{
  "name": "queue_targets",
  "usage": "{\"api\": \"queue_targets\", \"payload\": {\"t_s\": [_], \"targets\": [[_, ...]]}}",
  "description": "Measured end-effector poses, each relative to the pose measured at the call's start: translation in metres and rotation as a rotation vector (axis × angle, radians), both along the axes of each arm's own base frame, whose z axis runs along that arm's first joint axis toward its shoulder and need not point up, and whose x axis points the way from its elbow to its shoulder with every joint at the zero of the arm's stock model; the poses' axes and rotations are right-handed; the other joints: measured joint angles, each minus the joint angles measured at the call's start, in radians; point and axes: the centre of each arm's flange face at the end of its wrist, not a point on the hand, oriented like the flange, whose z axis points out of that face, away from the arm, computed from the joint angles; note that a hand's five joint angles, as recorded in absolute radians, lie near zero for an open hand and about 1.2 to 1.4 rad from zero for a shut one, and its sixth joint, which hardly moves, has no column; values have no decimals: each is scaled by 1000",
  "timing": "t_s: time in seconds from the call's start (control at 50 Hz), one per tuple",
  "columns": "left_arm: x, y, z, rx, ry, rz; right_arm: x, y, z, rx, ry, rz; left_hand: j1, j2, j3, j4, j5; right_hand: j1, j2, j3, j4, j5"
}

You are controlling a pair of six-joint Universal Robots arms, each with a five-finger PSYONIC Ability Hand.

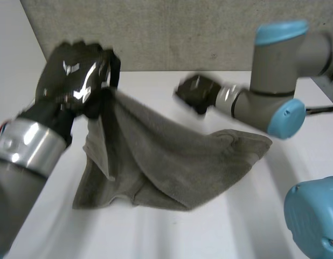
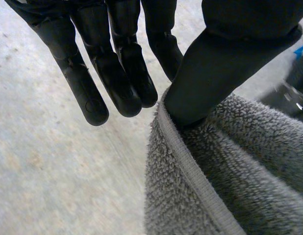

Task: Fold the towel.

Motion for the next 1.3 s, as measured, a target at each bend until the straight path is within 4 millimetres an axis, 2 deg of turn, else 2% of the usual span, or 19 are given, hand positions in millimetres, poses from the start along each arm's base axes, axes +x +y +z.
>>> {"api": "queue_targets", "payload": {"t_s": [0.02,0.08,0.1,0.14,0.2,0.26,0.34,0.38,0.44,0.46,0.5,0.54,0.62,0.72,0.86,0.98,1.02,1.16,1.3], "targets": [[-2,-4,3,-9,5,1,0,-7,12,-50,-44,-43,0,0,0,0,0,0,0,0,0,0],[-16,-32,30,-87,51,6,-10,-36,78,-275,-332,-269,0,0,0,0,0,0,0,0,0,1],[-18,-37,35,-101,60,7,-14,-39,89,-304,-381,-303,0,0,0,0,0,0,0,0,0,1],[-27,-54,59,-166,102,13,-31,-46,131,-404,-569,-421,0,0,0,1,0,0,0,0,0,2],[-36,-70,88,-242,158,30,-48,-47,161,-458,-700,-499,1,0,0,1,0,0,0,0,0,4],[-41,-82,109,-295,208,55,-55,-43,168,-449,-718,-514,1,0,0,1,0,0,0,0,0,4],[-45,-92,116,-307,238,81,-54,-38,150,-363,-625,-474,1,0,0,1,0,0,0,0,0,4],[-47,-94,108,-277,228,88,-49,-32,124,-261,-517,-419,1,0,0,1,1,-7,-2,-1,-1,2],[-49,-93,88,-218,196,89,-44,-22,92,-131,-396,-347,1,0,0,1,2,-303,-313,-301,-301,-313],[-49,-90,77,-184,175,87,-43,-16,76,-68,-345,-314,1,0,0,1,2,-526,-537,-501,-499,-522],[-48,-81,59,-130,140,78,-41,-7,54,27,-279,-268,1,0,0,1,2,-841,-861,-839,-832,-883],[-46,-70,46,-92,113,68,-42,-1,38,103,-238,-240,1,0,0,2,2,-1048,-1060,-1043,-1038,-1085],[-39,-43,31,-44,80,48,-48,7,10,243,-197,-223,4,0,0,2,2,-1102,-1097,-1095,-1080,-1115],[-26,-15,33,-40,77,34,-56,16,-11,361,-179,-232,4,0,0,2,2,-1110,-1097,-1095,-1080,-1115],[-10,20,45,-74,95,6,-63,33,-26,440,-155,-236,4,0,1,2,2,-1111,-1097,-1095,-1080,-1115],[-2,58,54,-111,104,-71,-63,37,-20,425,-177,-201,4,0,0,2,2,-1111,-1097,-1095,-1080,-1115],[3,75,57,-128,108,-109,-58,34,-9,403,-207,-151,4,0,0,2,2,-1111,-1097,-1095,-1080,-1115],[12,104,57,-127,105,-162,-37,36,9,425,-262,84,4,0,1,2,2,-1111,-1097,-1095,-1080,-1115],[12,116,52,-80,92,-193,-3,67,-20,632,-205,293,4,0,0,2,2,-1111,-1097,-1095,-1080,-1115]]}}
